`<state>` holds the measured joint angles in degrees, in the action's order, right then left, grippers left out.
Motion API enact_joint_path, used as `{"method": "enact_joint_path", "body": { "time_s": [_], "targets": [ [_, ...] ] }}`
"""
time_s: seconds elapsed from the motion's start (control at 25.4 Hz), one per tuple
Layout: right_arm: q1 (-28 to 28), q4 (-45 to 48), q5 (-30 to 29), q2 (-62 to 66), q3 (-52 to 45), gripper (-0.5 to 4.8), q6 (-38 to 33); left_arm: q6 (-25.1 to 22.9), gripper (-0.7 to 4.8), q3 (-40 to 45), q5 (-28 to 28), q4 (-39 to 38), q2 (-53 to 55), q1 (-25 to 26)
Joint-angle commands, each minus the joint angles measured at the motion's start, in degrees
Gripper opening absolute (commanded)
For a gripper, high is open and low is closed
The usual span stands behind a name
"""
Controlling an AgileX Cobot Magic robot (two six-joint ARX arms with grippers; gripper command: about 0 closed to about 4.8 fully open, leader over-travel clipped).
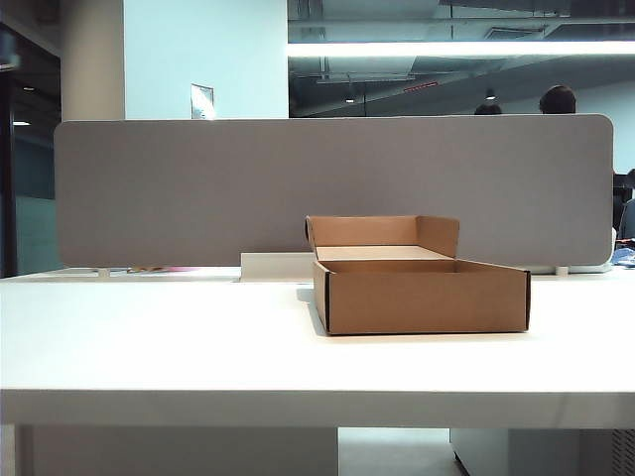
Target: Pick up the lid and place it into the paper box.
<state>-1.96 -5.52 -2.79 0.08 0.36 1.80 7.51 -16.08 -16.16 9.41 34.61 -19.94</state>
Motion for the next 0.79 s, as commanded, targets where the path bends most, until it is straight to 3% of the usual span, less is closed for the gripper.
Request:
{"method": "enact_joint_path", "body": {
  "time_s": [0.04,0.28,0.47,0.79],
  "targets": [
    [0.0,0.79,0.07,-0.11,-0.33,-0.05,0.13,0.0,-0.06,4.81,0.98,2.45,-5.57,0.11],
    [0.0,0.79,0.15,-0.11,-0.33,-0.05,0.13,0.04,-0.06,12.57,4.22,3.76,-15.8,1.95],
    [0.02,0.79,0.17,-0.11,-0.33,-0.05,0.15,0.11,-0.06,15.63,16.66,2.47,-23.52,11.19],
    [0.0,0.79,0.15,-0.11,-0.33,-0.05,0.13,-0.07,-0.06,15.63,18.99,-4.55,-34.53,15.69]
  ]
}}
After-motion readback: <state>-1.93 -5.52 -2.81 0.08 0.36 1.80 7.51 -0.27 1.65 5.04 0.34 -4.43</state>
